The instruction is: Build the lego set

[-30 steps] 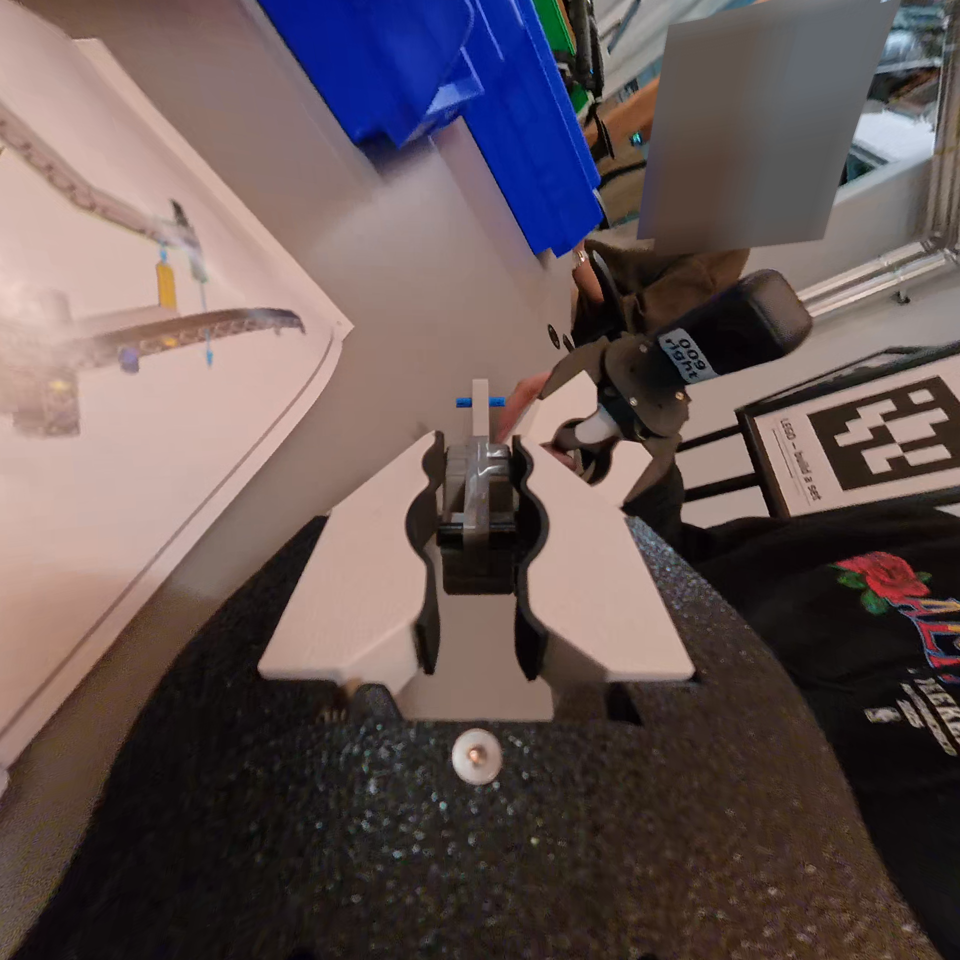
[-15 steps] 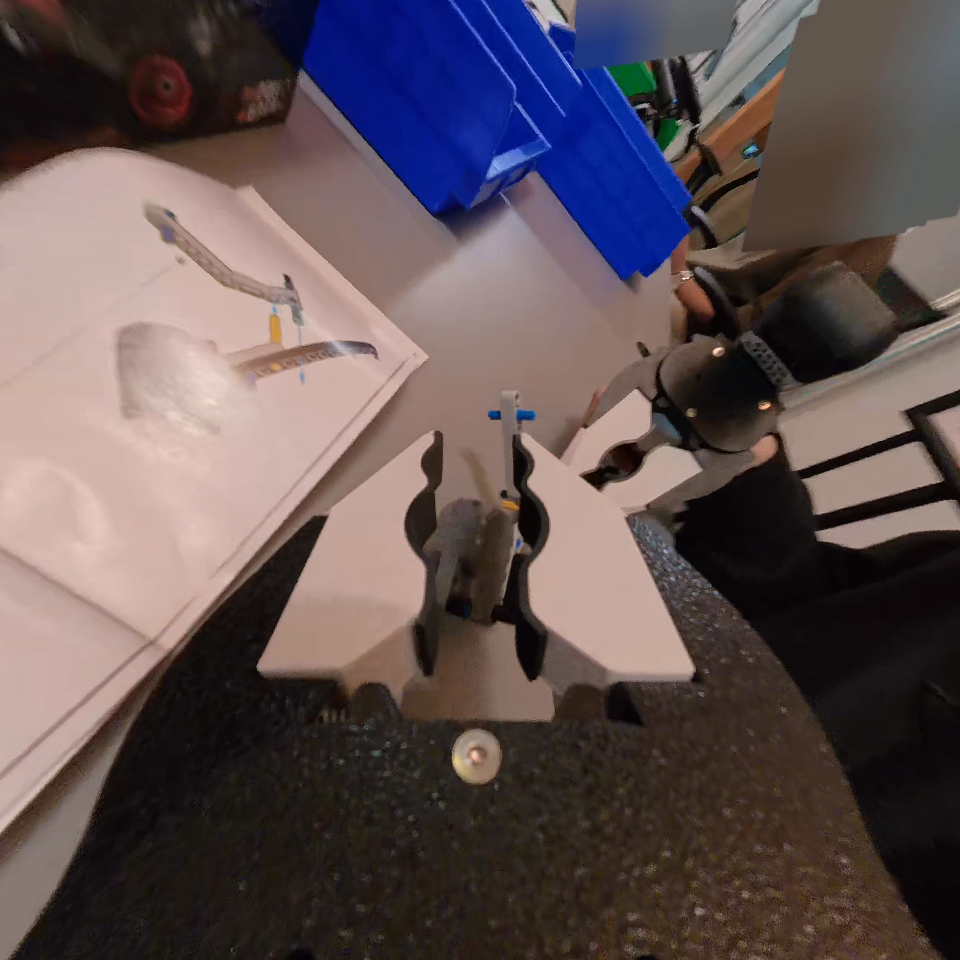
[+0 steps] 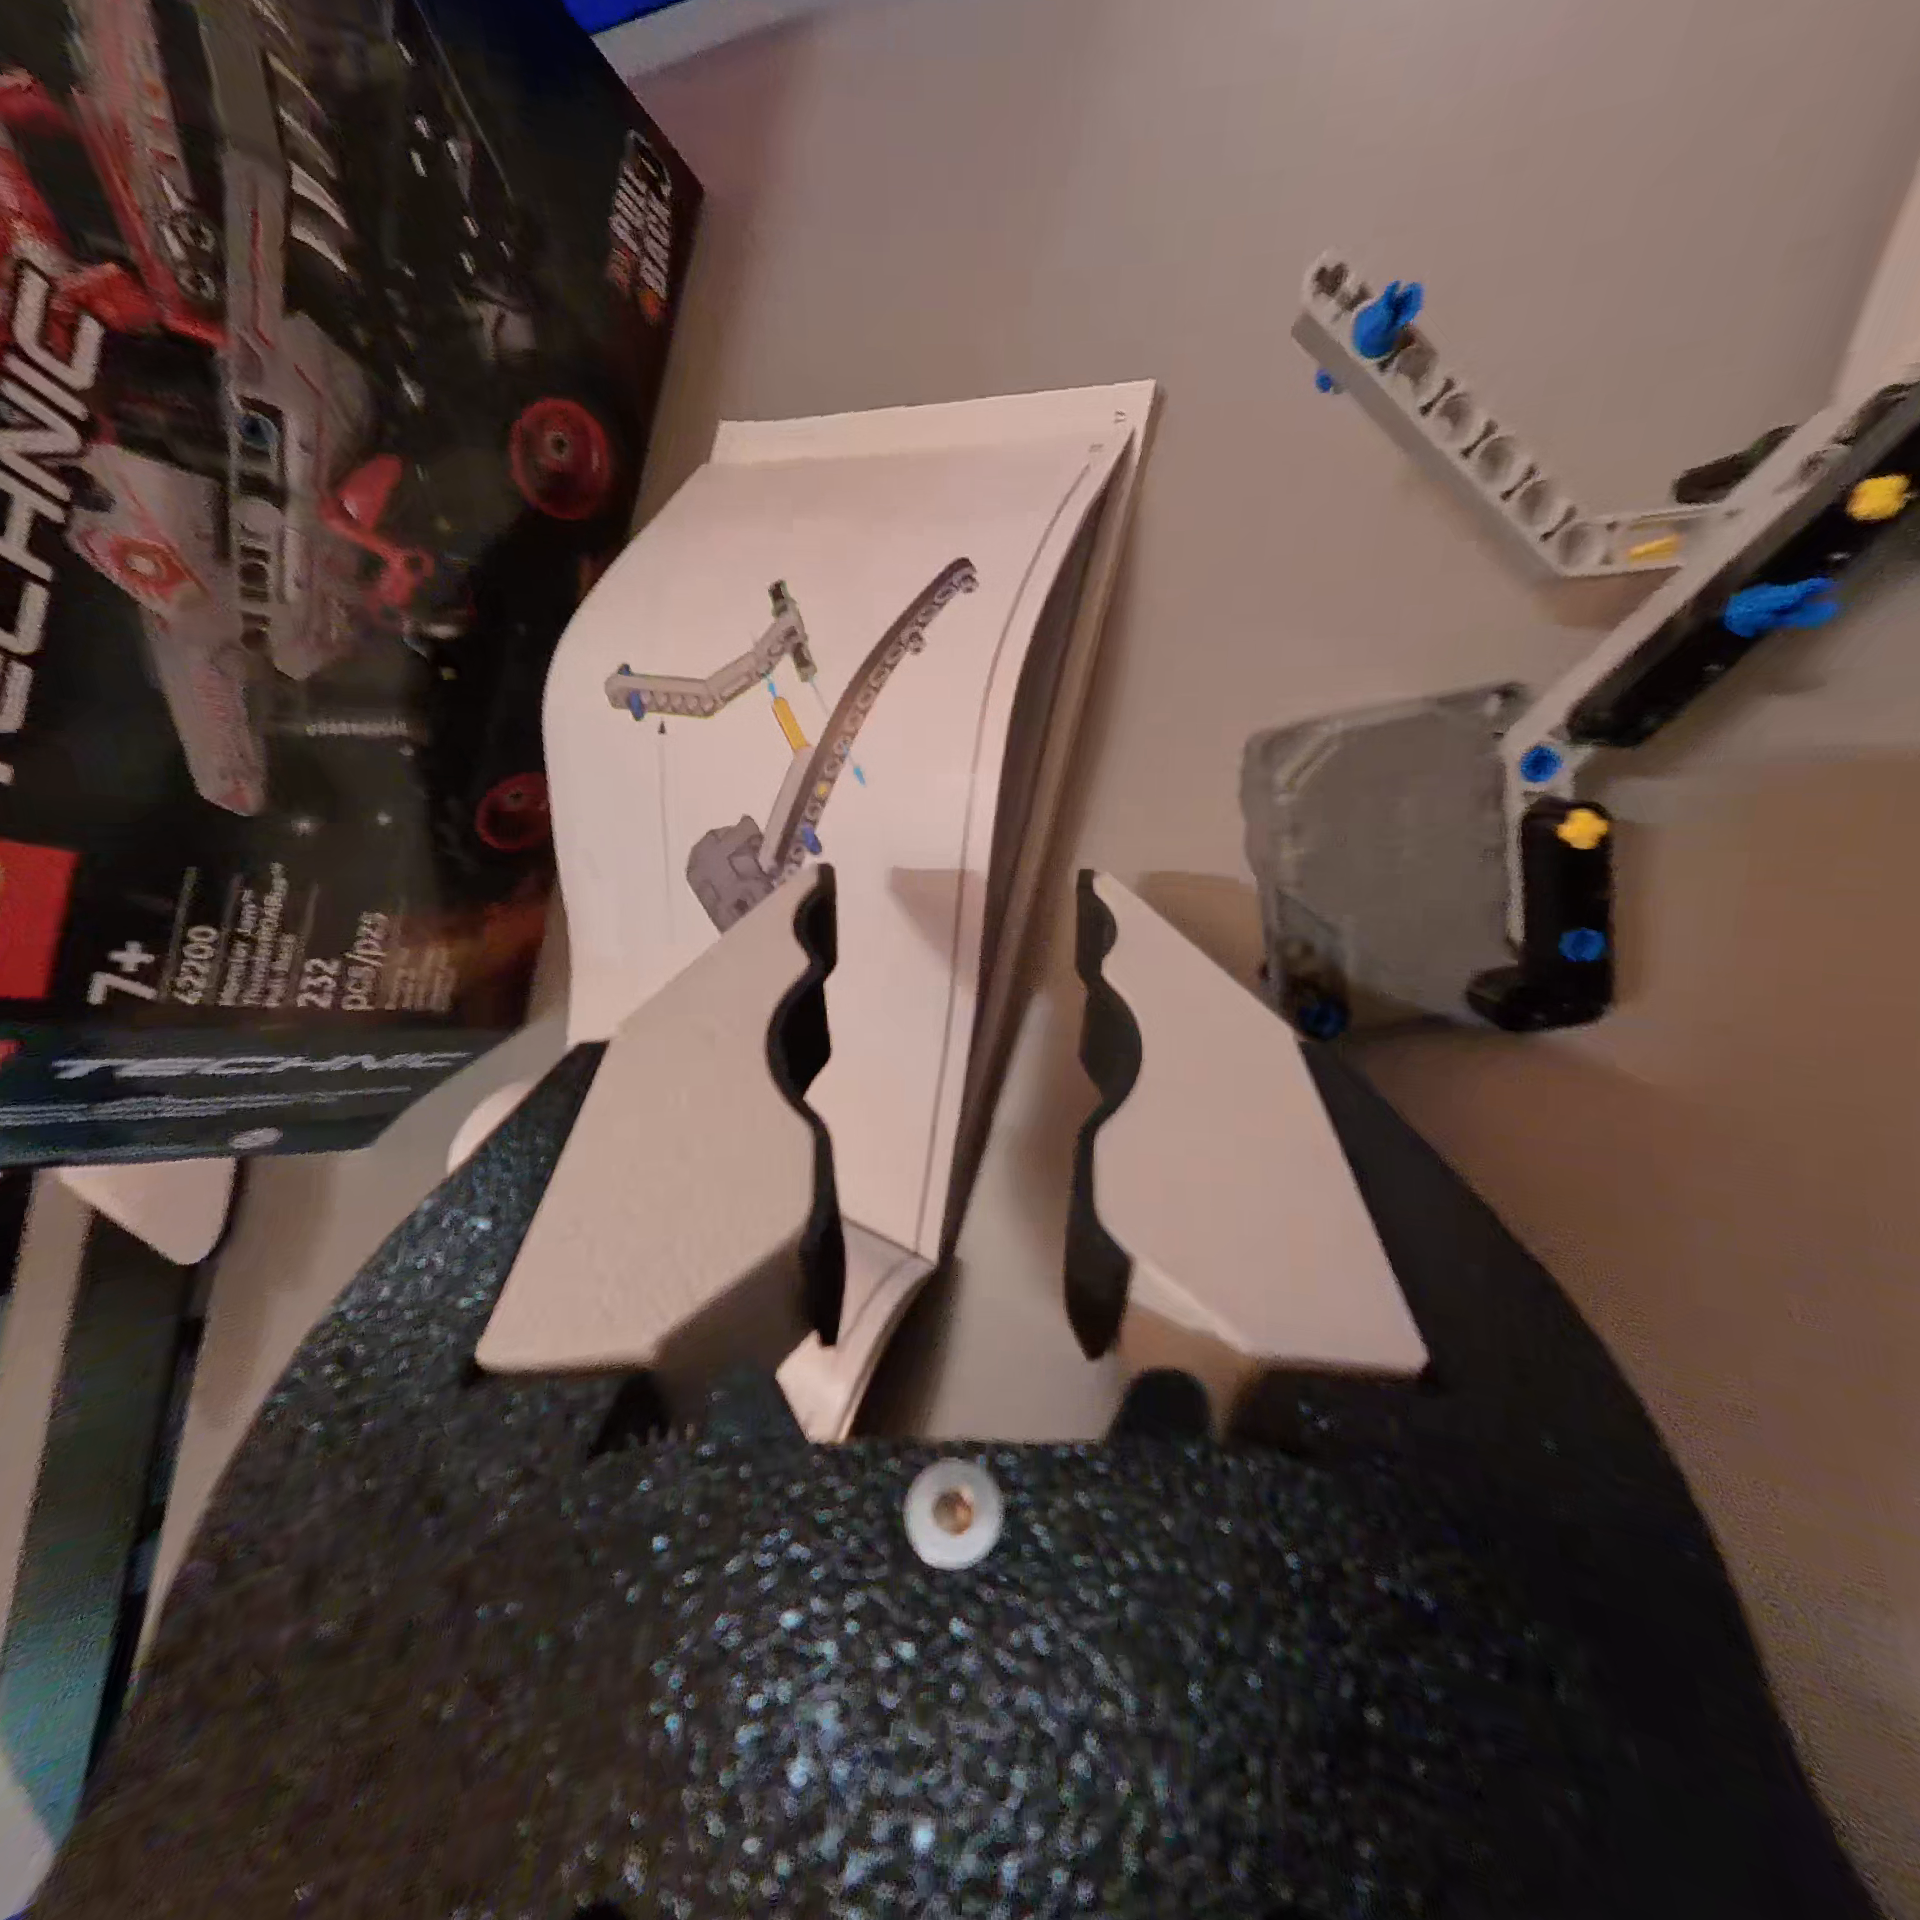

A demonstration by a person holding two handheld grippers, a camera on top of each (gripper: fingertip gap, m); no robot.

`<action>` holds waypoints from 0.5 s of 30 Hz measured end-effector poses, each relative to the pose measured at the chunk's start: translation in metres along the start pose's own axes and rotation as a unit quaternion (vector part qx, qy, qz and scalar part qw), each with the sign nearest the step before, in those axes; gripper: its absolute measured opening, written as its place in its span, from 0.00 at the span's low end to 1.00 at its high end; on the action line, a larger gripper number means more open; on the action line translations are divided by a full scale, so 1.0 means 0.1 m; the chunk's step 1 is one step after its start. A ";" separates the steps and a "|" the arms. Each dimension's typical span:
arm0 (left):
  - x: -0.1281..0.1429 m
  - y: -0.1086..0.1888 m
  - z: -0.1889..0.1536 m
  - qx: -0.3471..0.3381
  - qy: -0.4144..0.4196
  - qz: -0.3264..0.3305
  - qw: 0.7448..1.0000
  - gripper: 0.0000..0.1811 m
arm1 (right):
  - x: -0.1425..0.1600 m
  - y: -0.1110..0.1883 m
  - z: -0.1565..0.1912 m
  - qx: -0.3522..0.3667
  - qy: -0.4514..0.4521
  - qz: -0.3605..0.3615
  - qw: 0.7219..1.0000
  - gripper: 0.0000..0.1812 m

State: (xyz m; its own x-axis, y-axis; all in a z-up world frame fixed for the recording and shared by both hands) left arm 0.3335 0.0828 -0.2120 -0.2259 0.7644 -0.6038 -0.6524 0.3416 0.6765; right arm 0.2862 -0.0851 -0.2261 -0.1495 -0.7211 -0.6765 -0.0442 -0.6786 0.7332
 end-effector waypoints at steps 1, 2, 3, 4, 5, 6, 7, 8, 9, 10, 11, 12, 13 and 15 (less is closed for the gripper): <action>-0.01 -0.02 0.02 -0.014 -0.003 -0.001 1.000 0.23 | 0.01 0.00 0.00 -0.003 -0.003 -0.002 1.000 0.05; 0.00 -0.04 0.05 -0.031 0.006 -0.005 0.999 0.23 | 0.02 0.00 0.00 -0.007 -0.006 -0.003 1.000 0.07; 0.00 -0.04 0.07 -0.042 0.022 -0.014 0.999 0.24 | 0.04 0.00 0.00 -0.009 -0.009 -0.002 1.000 0.12; 0.00 -0.04 0.09 -0.050 0.042 -0.029 0.997 0.25 | 0.05 0.00 0.00 -0.010 -0.011 0.001 1.000 0.15; 0.01 -0.02 0.10 -0.060 0.059 -0.046 0.995 0.26 | 0.06 0.00 0.00 -0.011 -0.010 0.000 1.000 0.18; 0.02 -0.01 0.09 -0.062 0.067 -0.060 0.994 0.26 | 0.05 0.01 -0.01 -0.011 -0.009 -0.006 1.000 0.20; 0.04 0.01 0.08 -0.062 0.070 -0.067 0.993 0.27 | 0.04 0.02 -0.01 -0.013 -0.012 -0.015 1.000 0.21; 0.06 0.02 0.08 -0.075 0.071 -0.064 0.993 0.26 | 0.04 0.02 -0.01 -0.021 -0.014 -0.022 0.999 0.21; 0.08 0.02 0.08 -0.087 0.063 -0.057 0.993 0.26 | 0.03 0.03 0.00 -0.026 -0.013 -0.030 0.999 0.21; 0.09 0.01 0.05 -0.090 0.051 -0.052 0.993 0.25 | 0.03 0.04 -0.01 -0.028 -0.011 -0.036 0.999 0.21; 0.09 0.00 0.03 -0.092 0.043 -0.047 0.994 0.25 | 0.03 0.06 -0.02 -0.029 -0.011 -0.038 0.999 0.21; 0.09 -0.02 0.01 -0.096 0.037 -0.042 0.994 0.25 | 0.04 0.07 -0.03 -0.026 -0.012 -0.039 0.999 0.21; 0.10 -0.05 0.00 -0.097 0.031 -0.036 0.994 0.24 | 0.04 0.09 -0.06 -0.019 -0.013 -0.041 0.999 0.21; 0.10 -0.09 0.00 -0.109 0.026 -0.028 0.993 0.22 | 0.05 0.14 -0.09 -0.007 -0.011 -0.047 0.999 0.21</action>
State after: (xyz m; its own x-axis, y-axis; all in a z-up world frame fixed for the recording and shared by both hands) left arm 0.3370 0.0877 -0.2244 -0.2180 0.7168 -0.6623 -0.8047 0.2520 0.5375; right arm 0.2937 -0.0992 -0.2201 -0.1670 -0.6513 -0.7403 -0.0446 -0.7450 0.6655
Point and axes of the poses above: each gripper's, where its closed fingertips meet, y back along the fingers, x out of its underside, z = x × y across the jaws, the point moved 6 cm from there along y, back along the fingers, and after that the axes turned 3 degrees about -z, right-handed, at the moved point
